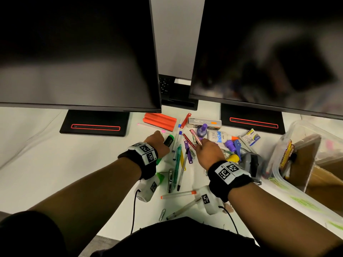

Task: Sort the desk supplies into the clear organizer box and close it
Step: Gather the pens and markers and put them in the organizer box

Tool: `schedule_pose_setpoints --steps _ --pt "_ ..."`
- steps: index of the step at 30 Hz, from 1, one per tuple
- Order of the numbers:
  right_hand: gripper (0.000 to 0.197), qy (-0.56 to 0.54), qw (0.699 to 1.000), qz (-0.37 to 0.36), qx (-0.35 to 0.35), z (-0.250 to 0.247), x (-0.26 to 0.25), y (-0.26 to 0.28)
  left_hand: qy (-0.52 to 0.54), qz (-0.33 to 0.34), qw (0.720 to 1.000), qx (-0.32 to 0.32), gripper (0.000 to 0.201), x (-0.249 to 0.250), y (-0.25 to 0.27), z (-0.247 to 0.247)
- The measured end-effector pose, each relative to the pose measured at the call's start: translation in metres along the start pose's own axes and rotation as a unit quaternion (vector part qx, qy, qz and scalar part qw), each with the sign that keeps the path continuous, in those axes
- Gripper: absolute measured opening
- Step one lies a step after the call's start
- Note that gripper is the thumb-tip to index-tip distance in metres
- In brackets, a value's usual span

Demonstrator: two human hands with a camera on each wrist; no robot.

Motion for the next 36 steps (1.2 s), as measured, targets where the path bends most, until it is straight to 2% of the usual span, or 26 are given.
schedule_pose_setpoints --steps 3,7,10,14,21,23,29,36 --pt "0.032 0.026 0.999 -0.024 -0.008 0.002 -0.007 -0.002 0.018 0.003 1.000 -0.024 0.048 0.001 0.002 0.003" --pt "0.024 0.063 0.996 -0.053 -0.019 0.007 -0.014 -0.007 -0.035 0.042 0.998 -0.031 0.024 0.006 0.007 0.008" --pt "0.025 0.101 0.991 -0.081 -0.036 0.010 -0.017 -0.006 -0.027 0.043 0.999 -0.020 0.012 0.008 0.009 0.011" --pt "0.029 0.121 0.986 -0.104 -0.040 0.013 -0.012 -0.003 -0.053 0.052 0.997 -0.026 0.015 0.014 0.013 0.015" --pt "0.044 0.145 0.986 -0.071 -0.049 0.009 0.001 0.000 -0.158 0.081 0.984 -0.030 0.033 0.017 0.021 0.032" --pt "0.044 0.149 0.985 -0.065 -0.054 0.010 0.003 -0.001 -0.170 0.076 0.982 -0.034 0.030 0.019 0.022 0.034" --pt "0.036 0.161 0.983 -0.061 -0.063 0.013 0.003 -0.001 -0.173 0.068 0.981 -0.048 0.022 0.021 0.025 0.039" --pt "0.037 0.060 0.997 -0.008 -0.050 0.008 0.002 0.000 -0.144 0.039 0.987 -0.056 0.030 0.020 0.025 0.036"
Point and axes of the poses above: each hand's wrist, its own y-axis away from the middle knuckle, its own z-axis out of the palm, x = y × z, the point moved 1 cm from there along -y, towards the middle knuckle, and after that the axes turned 2 degrees about x, right-handed, at the moved point
